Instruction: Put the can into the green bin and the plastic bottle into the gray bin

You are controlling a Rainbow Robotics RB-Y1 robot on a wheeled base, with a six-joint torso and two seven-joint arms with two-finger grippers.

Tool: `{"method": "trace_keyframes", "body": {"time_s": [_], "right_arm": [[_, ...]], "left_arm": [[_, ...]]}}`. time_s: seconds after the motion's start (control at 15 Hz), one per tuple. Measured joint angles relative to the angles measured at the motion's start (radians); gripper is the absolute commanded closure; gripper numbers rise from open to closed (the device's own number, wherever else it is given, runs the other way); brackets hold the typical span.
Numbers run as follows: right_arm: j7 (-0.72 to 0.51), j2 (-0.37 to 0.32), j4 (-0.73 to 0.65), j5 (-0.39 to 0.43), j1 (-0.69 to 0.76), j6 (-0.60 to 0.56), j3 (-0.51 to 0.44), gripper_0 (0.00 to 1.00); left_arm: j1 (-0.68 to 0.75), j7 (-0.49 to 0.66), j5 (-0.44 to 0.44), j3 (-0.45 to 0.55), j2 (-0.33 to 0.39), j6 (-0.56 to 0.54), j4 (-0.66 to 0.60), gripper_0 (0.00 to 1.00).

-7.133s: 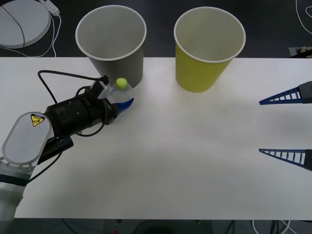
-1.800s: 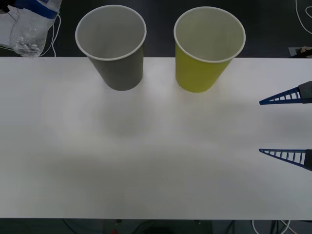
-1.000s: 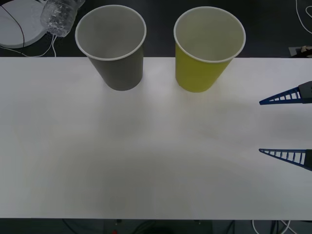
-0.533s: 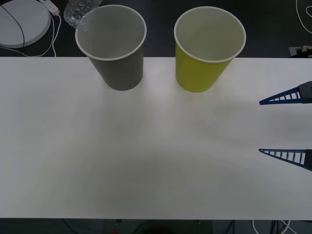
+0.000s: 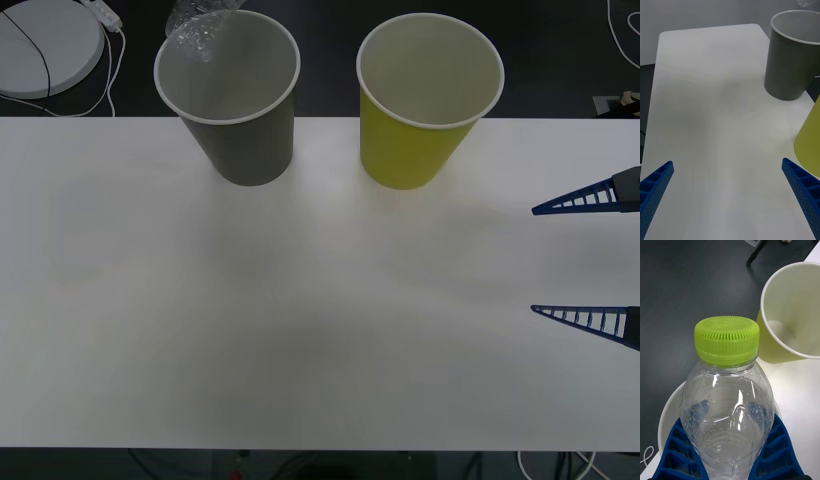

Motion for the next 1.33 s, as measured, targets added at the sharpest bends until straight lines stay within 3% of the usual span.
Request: {"method": "trace_keyframes", "body": {"time_s": [0.27, 0.33, 0.4, 1.33], "right_arm": [[0.0, 0.0, 0.0, 0.0, 0.0, 0.0, 0.0, 0.0], [0.0, 0.0, 0.0, 0.0, 0.0, 0.0, 0.0, 0.0], [0.0, 0.0, 0.0, 0.0, 0.0, 0.0, 0.0, 0.0], [0.0, 0.0, 0.0, 0.0, 0.0, 0.0, 0.0, 0.0]], "left_arm": [[-0.001, -0.008, -0.016, 0.001, -0.013, 0.001, 0.003, 0.99], [-0.001, -0.01, -0.016, 0.0, -0.013, 0.001, 0.002, 0.56], [-0.001, -0.013, -0.017, 0.0, -0.013, 0.0, 0.003, 0.0], [0.0, -0.029, -0.017, -0.006, -0.011, -0.001, 0.002, 0.0]]}}
